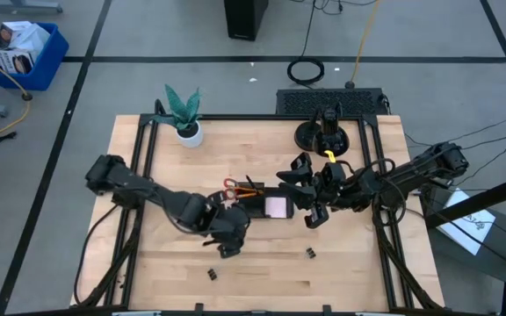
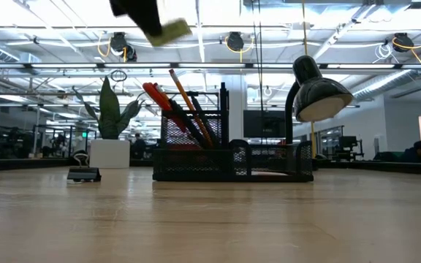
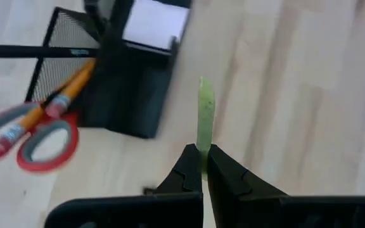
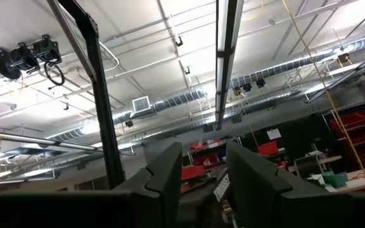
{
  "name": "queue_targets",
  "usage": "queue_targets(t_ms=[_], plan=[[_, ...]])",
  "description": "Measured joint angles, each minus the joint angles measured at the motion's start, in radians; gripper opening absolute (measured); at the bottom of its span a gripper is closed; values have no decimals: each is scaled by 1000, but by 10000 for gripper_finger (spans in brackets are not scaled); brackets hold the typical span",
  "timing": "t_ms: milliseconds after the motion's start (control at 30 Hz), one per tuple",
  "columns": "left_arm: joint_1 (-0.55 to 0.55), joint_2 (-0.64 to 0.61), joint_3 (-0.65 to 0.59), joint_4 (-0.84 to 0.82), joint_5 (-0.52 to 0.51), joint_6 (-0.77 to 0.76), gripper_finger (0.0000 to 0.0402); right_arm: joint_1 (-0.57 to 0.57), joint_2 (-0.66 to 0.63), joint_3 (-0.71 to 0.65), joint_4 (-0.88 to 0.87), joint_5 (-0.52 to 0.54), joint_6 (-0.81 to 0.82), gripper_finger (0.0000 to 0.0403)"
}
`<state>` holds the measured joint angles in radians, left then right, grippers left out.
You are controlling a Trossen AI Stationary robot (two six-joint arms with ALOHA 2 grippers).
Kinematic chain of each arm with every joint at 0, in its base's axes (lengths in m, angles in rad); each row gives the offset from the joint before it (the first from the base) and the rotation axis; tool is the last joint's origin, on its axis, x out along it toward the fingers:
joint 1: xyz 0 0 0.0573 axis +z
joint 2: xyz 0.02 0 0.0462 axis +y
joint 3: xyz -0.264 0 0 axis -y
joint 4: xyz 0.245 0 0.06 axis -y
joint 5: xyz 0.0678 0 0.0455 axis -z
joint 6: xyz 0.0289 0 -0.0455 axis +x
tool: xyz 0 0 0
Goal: Pick and place office supplies into organizer
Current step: Put the green eraser into the desk organizer
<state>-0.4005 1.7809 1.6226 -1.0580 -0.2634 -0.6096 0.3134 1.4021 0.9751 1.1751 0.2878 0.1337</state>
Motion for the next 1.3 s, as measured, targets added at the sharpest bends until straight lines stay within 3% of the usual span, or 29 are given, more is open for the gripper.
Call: queue_targets(t_ms=[400, 867, 1300], plan=[[84, 0, -98, 92, 1, 139, 0, -4, 0, 0, 1, 2, -23, 110], [126, 158, -98, 122, 58, 242, 0, -41, 0, 0, -18, 3, -23, 110], [209, 171, -82, 113, 64, 344, 0, -60, 0, 0, -51, 3, 1, 109]])
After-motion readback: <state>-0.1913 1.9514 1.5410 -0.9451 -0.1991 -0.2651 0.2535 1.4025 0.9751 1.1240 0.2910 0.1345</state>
